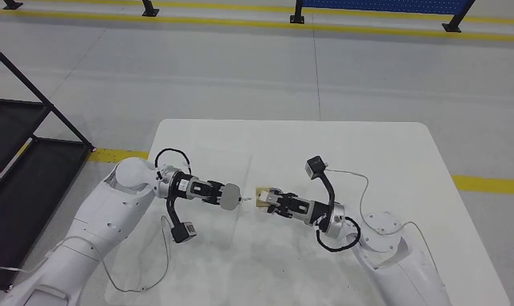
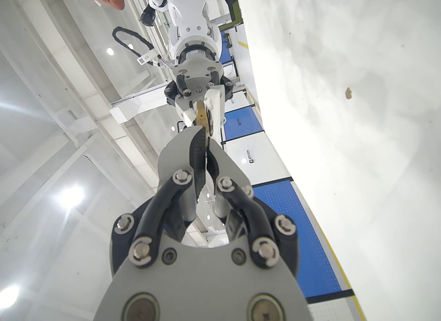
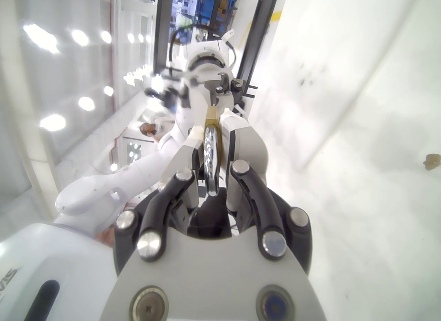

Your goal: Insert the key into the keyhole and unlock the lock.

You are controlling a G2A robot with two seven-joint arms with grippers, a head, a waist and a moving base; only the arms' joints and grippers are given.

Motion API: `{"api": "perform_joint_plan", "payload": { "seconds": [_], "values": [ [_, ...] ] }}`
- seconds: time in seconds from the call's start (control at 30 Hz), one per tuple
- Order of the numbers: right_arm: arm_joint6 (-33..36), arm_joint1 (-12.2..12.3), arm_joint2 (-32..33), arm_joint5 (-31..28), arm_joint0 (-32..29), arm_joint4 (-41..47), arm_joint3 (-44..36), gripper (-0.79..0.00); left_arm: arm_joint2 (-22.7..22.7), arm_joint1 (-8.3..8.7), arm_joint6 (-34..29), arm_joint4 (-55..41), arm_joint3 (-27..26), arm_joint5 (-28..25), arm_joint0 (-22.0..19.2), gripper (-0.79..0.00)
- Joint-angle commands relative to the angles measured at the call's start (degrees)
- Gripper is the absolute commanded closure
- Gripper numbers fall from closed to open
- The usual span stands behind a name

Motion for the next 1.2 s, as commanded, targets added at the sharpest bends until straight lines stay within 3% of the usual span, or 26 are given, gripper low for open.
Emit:
{"api": "perform_joint_plan", "payload": {
  "seconds": [0.0, 1.17],
  "values": [
    [0.0, 0.0, 0.0, 0.0, -0.1, -0.1, -0.1, 0.000, 0.3, -0.05, 0.0, -0.2, 0.0, 0.0, -0.1, 0.000],
    [0.2, 0.1, -0.3, 0.3, 0.0, 0.2, 0.1, 0.000, 2.3, -0.25, 0.2, -1.3, 0.5, -0.2, -1.5, 0.000]
  ]
}}
